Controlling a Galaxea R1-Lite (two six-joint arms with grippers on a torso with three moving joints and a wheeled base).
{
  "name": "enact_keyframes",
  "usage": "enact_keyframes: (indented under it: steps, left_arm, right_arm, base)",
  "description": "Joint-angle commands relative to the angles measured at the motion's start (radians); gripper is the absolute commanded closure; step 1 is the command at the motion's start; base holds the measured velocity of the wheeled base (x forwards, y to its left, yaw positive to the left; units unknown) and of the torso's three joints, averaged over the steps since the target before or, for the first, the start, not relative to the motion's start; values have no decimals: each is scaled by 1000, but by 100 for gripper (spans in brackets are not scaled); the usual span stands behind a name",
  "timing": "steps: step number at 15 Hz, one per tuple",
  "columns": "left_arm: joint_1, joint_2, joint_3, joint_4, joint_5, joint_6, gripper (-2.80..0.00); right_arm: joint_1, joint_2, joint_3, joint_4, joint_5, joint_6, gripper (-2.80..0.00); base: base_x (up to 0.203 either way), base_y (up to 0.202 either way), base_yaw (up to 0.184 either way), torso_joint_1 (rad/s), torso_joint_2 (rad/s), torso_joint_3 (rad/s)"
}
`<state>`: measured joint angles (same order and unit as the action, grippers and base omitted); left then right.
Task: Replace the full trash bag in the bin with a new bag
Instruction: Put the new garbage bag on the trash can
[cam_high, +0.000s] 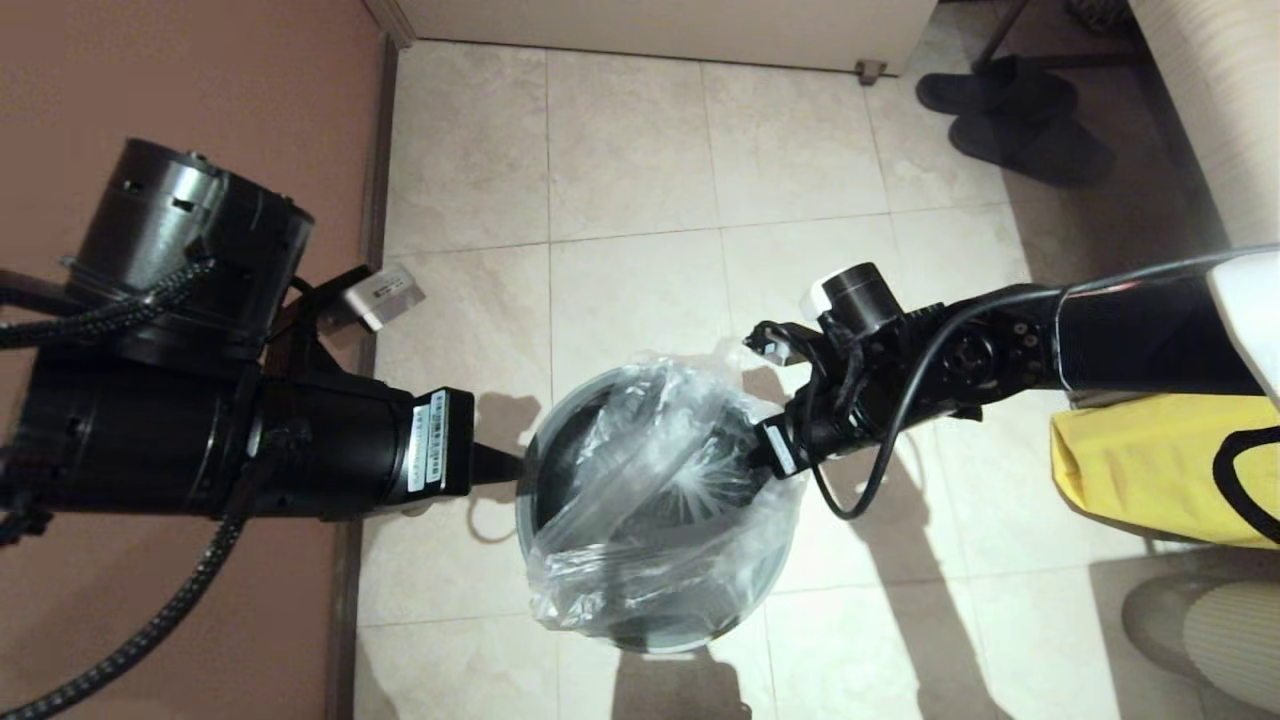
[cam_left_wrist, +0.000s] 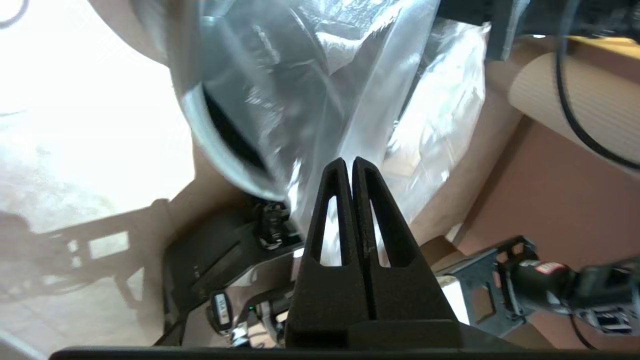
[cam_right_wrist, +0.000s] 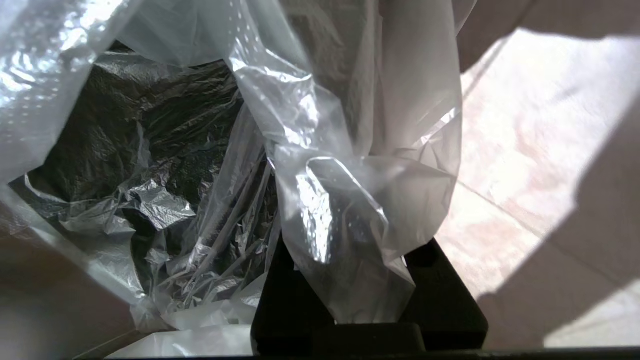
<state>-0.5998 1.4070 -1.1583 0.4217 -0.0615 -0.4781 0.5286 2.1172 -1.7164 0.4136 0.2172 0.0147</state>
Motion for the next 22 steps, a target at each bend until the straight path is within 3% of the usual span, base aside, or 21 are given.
enact_keyframes:
  steps: [1, 6, 9, 15, 19, 22]
  left_arm:
    - [7, 26, 6, 2, -3, -1, 0]
    - [15, 27, 14, 2, -7, 15, 0]
    - [-9, 64, 10, 1, -8, 25, 0]
    - [34, 101, 8, -9, -6, 29, 0]
    - [63, 146, -2, -10, -8, 60, 0]
    - [86, 188, -53, -10, -68, 71, 0]
  right_arm:
    - [38, 10, -12, -15, -5, 1, 0]
    - [70, 49, -52, -84, -29, -16, 0]
    - [72, 93, -78, -90, -84, -83, 0]
    - [68, 185, -234, -90, -168, -112, 0]
    - [68, 190, -253, -106, -178, -150, 0]
    - [71, 187, -253, -116, -182, -150, 0]
  base:
    - [0, 0, 0, 0, 0, 0]
    - [0, 0, 0, 0, 0, 0]
    - [0, 0, 0, 0, 0, 0]
    - [0, 0, 0, 0, 0, 0]
    - [0, 0, 0, 0, 0, 0]
    - [0, 0, 0, 0, 0, 0]
